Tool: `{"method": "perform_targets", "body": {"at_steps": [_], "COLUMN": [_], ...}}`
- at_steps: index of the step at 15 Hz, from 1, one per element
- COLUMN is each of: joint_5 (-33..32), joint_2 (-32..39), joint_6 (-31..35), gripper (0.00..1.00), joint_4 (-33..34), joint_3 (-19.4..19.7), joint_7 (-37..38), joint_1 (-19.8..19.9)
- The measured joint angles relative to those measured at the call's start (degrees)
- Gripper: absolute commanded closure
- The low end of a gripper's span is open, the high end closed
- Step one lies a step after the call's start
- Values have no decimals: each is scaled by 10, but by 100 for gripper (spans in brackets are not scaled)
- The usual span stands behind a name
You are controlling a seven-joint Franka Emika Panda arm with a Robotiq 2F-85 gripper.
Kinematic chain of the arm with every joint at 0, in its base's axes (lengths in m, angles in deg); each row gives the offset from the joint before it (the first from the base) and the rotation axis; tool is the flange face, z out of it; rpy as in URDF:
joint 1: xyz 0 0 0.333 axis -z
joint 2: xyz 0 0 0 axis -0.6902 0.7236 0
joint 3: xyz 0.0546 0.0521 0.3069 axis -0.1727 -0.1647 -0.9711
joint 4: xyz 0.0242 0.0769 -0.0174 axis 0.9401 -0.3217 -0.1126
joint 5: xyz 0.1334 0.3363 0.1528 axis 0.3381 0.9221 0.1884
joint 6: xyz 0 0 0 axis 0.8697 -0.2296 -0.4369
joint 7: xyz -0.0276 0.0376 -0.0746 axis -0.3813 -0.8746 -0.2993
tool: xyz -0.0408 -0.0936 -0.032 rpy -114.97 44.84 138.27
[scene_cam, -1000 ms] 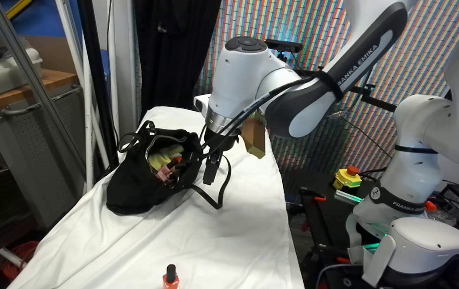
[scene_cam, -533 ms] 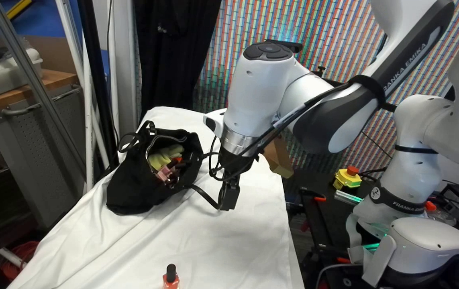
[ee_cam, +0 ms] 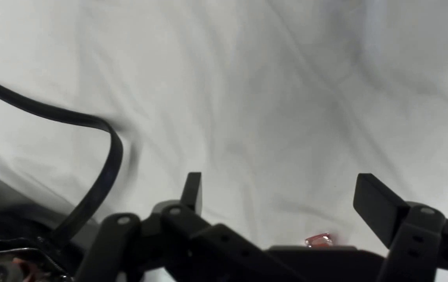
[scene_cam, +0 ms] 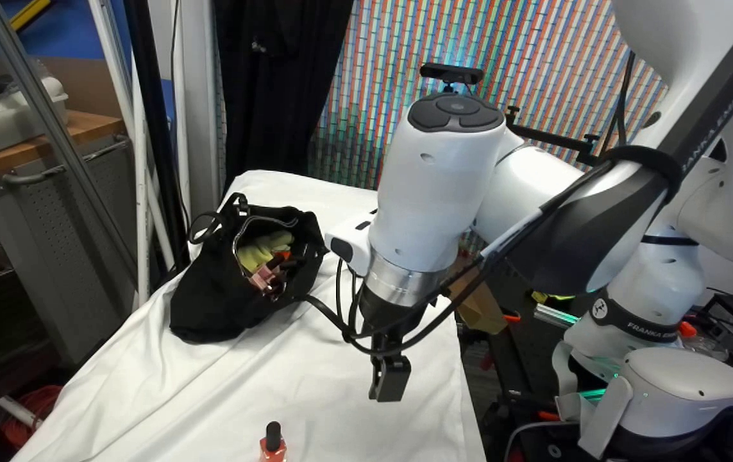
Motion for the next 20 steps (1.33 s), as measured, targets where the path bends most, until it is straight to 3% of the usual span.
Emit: {"method": "perform_targets", "body": {"at_steps": [6, 13, 20], "joint_5": [33, 52, 52], "joint_2": [63, 157, 194], "joint_6": [-21, -45, -45], "gripper": [0, 0, 0], "joint_4": [76, 200, 243], "joint_3": [-6, 28, 64], "joint_7": [37, 211, 369], "joint_1": [-21, -63, -103]}}
